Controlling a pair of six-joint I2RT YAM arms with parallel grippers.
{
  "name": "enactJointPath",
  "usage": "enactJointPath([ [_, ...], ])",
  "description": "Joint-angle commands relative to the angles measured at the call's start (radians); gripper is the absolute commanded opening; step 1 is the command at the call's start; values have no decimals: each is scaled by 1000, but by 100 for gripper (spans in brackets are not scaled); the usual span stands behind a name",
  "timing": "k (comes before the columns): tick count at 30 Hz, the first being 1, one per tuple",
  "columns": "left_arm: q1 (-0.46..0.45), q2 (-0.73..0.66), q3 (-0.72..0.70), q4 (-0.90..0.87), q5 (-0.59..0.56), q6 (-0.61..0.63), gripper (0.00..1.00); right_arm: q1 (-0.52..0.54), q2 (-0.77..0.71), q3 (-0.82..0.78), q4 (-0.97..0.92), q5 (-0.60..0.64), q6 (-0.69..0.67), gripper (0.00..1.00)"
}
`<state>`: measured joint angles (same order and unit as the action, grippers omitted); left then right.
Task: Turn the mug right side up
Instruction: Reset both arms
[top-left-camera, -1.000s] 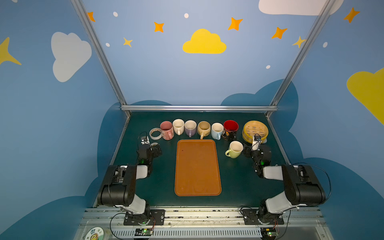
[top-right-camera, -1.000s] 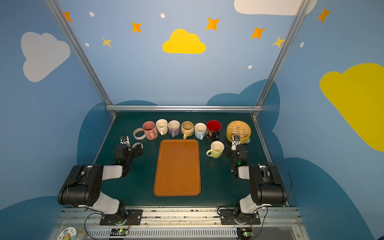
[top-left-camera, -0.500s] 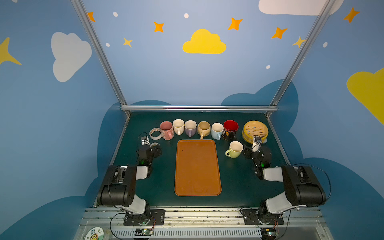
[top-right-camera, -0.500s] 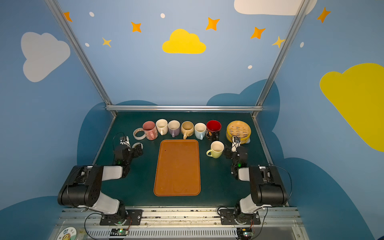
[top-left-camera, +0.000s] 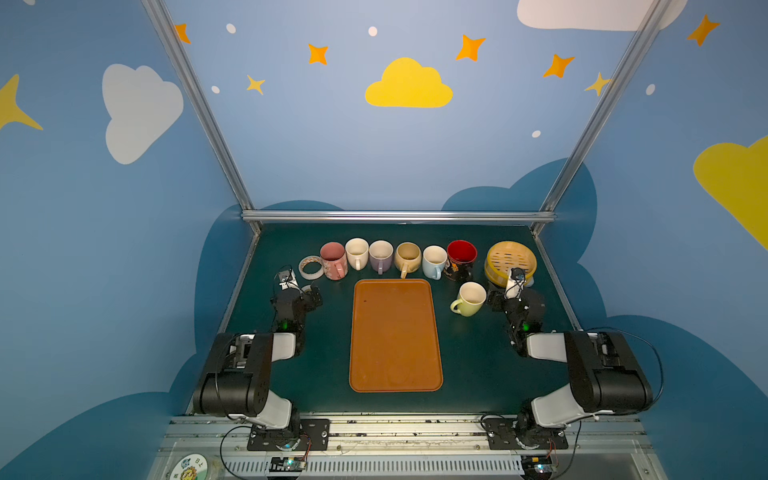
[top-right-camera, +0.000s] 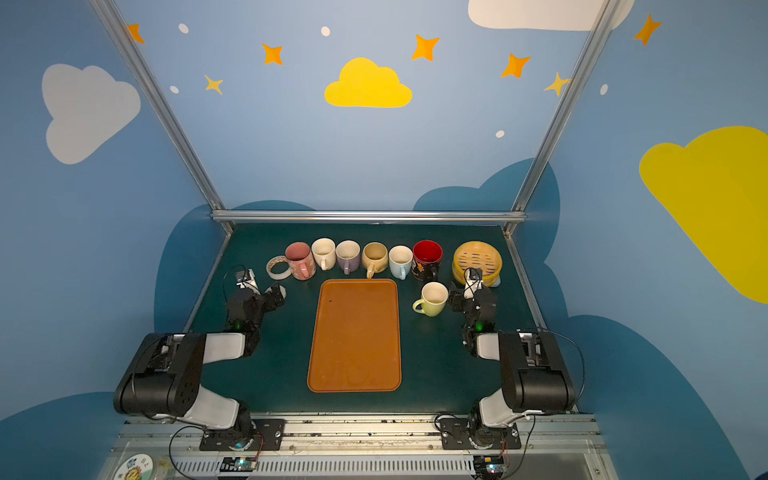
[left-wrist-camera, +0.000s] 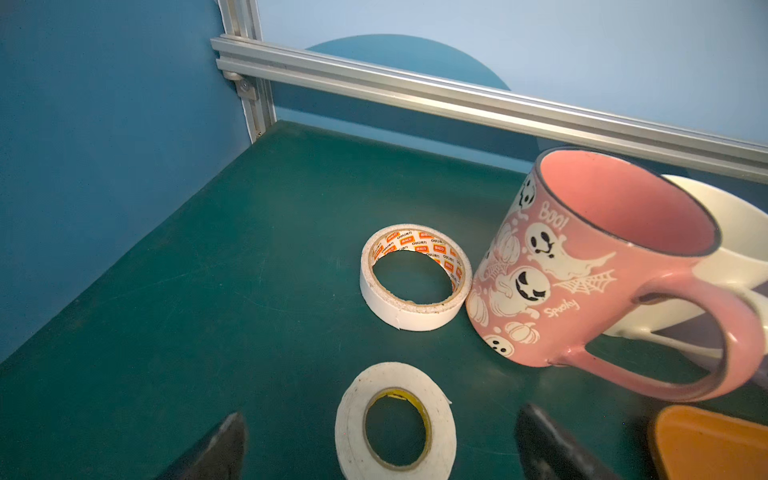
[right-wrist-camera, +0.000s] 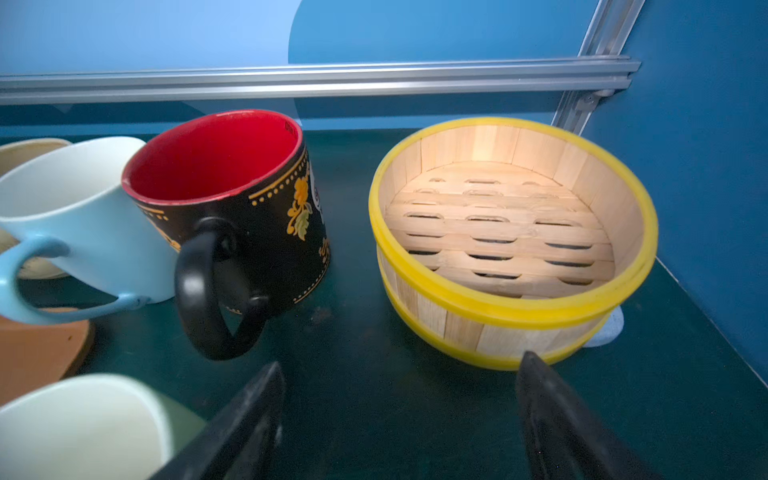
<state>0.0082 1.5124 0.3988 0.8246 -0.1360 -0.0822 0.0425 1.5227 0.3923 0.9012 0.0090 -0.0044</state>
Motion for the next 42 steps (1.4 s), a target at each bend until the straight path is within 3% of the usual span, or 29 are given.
enactJointPath([
  [1, -6, 8, 1, -40, 33, 30, 100, -2, 5, -1, -54, -15, 1, 81],
  [5, 13, 16, 36, -101, 79, 18, 100, -2, 3, 1, -66, -17, 3, 81],
  [8, 5, -3, 0, -52, 79, 35, 100, -1, -3, -3, -65, -15, 1, 82],
  [10, -13, -45, -101, 89, 67, 49, 100, 3, -16, -43, -9, 6, 3, 82],
  [13, -14, -49, -241, 344, 149, 82, 100, 1, -14, -178, 249, 29, 12, 82],
  [15, -14, -11, -158, 254, 151, 90, 100, 2, 3, -186, 286, 34, 10, 82],
  [17, -11, -2, 26, -87, 124, 72, 100, 3, -22, -112, 106, 32, 12, 82],
  [18, 25, 11, 46, -125, 140, 30, 100, 2, -19, -41, -13, 38, 16, 82],
  [19, 46, 3, 25, -99, 182, 21, 100, 3, 2, 13, -83, 42, 16, 82],
  [22, 43, 10, 23, -82, 173, 22, 100, 3, -4, -48, 22, 32, 14, 82],
  [24, 44, 13, 24, -82, 172, 20, 100, 1, -6, 7, -91, 32, 13, 82],
  [32, 42, 9, 27, -89, 170, 22, 100, 0, -8, -7, -65, 32, 15, 82],
  [35, 32, 4, 20, -81, 154, 30, 100, 6, -24, -94, 84, 48, 15, 82],
  [38, 6, -42, -80, 64, 139, 55, 100, 5, -5, -182, 269, 58, 20, 82],
  [40, 4, -60, -158, 185, 128, 51, 100, 5, -17, -155, 203, 60, 20, 81],
  [42, 5, -39, -142, 164, 82, 33, 100, 6, -16, -96, 90, 68, 22, 82],
])
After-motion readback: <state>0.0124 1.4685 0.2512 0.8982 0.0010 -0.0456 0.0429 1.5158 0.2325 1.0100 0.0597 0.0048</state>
